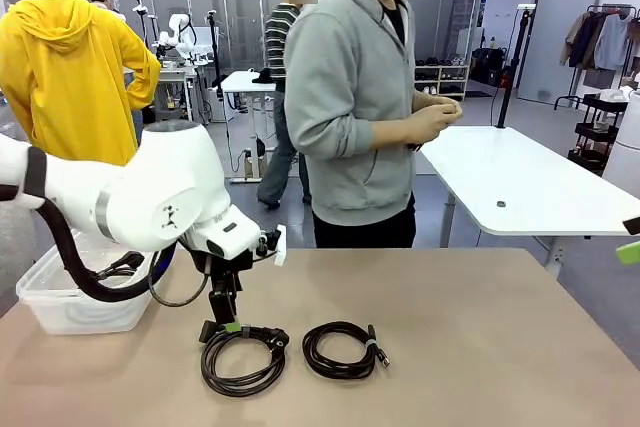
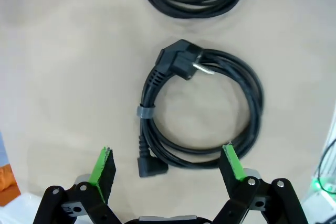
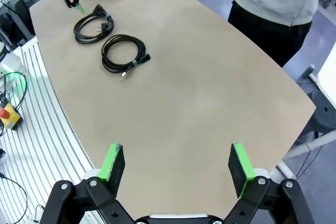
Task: Organize and store the cables.
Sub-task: Place the Power Cable into the Organizing box.
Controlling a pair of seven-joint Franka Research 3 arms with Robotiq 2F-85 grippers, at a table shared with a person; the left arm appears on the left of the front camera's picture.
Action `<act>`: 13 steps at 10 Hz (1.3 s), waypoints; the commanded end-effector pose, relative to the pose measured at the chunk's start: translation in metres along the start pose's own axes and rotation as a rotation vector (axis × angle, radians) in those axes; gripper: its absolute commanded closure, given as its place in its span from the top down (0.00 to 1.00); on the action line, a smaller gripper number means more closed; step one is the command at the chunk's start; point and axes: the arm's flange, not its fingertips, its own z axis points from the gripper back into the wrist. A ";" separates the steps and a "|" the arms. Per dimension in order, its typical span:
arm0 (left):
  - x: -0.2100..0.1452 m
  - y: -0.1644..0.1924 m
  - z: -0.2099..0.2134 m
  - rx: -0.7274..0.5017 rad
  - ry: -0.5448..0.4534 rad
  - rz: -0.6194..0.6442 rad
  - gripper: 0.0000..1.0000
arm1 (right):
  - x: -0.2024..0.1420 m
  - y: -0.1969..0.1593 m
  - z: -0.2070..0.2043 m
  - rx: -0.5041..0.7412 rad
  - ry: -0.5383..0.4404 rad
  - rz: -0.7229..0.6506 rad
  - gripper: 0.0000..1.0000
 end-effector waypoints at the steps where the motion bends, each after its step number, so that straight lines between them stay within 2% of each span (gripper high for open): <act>1: 0.005 0.023 -0.020 -0.005 0.008 -0.010 1.00 | 0.001 0.003 0.002 0.000 0.023 -0.013 1.00; 9: 0.001 0.035 -0.086 -0.074 0.036 0.034 1.00 | 0.001 0.003 0.002 0.000 0.023 -0.013 1.00; 10: -0.001 0.037 -0.090 -0.078 0.037 0.038 0.94 | 0.001 0.003 0.002 0.000 0.023 -0.013 1.00; 11: 0.000 0.037 -0.091 -0.074 0.039 0.046 0.40 | 0.001 0.003 0.002 0.000 0.023 -0.013 1.00; 12: -0.002 0.037 -0.093 -0.074 0.038 0.051 0.34 | 0.001 0.003 0.002 0.000 0.023 -0.013 1.00; 13: -0.001 0.038 -0.093 -0.076 0.042 0.058 0.00 | 0.001 0.003 0.002 0.000 0.023 -0.013 1.00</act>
